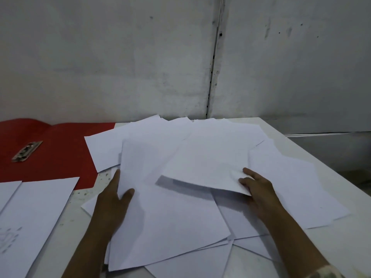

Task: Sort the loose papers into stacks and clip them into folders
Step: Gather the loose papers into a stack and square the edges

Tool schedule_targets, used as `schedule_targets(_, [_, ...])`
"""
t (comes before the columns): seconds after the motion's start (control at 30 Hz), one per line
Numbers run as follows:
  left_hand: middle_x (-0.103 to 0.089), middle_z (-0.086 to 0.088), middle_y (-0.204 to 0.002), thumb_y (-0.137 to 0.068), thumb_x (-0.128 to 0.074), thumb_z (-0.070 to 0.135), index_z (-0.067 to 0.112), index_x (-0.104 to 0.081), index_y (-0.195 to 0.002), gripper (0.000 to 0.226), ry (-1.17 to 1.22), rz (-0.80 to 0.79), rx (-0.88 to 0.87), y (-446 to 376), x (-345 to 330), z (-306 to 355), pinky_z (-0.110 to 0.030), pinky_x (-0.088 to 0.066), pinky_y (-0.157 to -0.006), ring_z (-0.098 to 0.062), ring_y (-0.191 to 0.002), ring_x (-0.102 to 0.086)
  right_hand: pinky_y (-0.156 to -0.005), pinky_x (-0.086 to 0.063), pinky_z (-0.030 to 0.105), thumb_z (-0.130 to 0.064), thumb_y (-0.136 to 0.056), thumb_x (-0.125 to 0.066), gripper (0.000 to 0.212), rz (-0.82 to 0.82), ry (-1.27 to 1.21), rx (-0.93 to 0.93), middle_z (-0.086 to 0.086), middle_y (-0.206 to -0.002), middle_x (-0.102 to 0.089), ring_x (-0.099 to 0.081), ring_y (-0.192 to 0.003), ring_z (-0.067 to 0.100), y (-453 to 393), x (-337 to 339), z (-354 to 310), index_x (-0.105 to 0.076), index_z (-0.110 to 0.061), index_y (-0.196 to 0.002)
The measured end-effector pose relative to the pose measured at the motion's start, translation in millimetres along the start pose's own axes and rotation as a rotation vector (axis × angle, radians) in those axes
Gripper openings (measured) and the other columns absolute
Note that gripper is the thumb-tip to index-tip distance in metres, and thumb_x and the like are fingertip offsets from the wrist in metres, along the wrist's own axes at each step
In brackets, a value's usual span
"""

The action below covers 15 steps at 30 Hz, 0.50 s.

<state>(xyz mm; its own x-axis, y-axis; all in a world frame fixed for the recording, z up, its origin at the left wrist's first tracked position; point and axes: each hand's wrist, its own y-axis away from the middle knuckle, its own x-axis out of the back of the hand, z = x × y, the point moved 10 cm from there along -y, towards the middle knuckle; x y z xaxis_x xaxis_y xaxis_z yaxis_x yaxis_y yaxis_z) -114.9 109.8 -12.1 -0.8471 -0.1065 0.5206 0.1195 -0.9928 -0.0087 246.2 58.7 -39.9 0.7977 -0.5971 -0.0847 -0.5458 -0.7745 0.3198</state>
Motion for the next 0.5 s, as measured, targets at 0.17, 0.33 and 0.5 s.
schedule_targets(0.17, [-0.030,-0.010,-0.151,-0.095,-0.046,0.015,0.017,-0.022,-0.146,0.056,0.017,-0.011,0.011,0.9,-3.1,0.8,-0.038,-0.025,-0.112,-0.027,-0.138,-0.031,-0.065,-0.047,0.026,0.000,-0.085,-0.054,0.055,-0.125,0.294,0.019,0.007,-0.117,-0.059,-0.058,-0.091,0.021,6.1,-18.2,0.8,-0.044,-0.017,-0.137])
schedule_targets(0.33, [-0.030,-0.011,-0.151,-0.098,-0.038,0.017,0.016,-0.023,-0.146,0.050,0.033,-0.005,0.004,1.8,-3.7,6.7,-0.036,-0.023,-0.112,-0.026,-0.138,-0.030,-0.077,-0.039,0.022,-0.002,-0.090,-0.047,0.053,-0.202,0.599,0.179,0.010,-0.115,-0.057,-0.051,-0.093,0.014,18.4,-42.8,-7.6,-0.040,-0.013,-0.141])
schedule_targets(0.5, [-0.032,-0.006,-0.150,-0.094,-0.046,0.029,0.018,-0.024,-0.145,0.057,0.069,-0.026,-0.007,6.8,-6.2,13.4,-0.035,-0.027,-0.109,-0.024,-0.136,-0.033,-0.083,-0.033,0.018,-0.009,-0.093,-0.044,0.053,-0.260,0.816,0.339,0.008,-0.136,-0.049,-0.050,-0.117,0.020,36.8,-72.4,-7.9,-0.034,-0.016,-0.144])
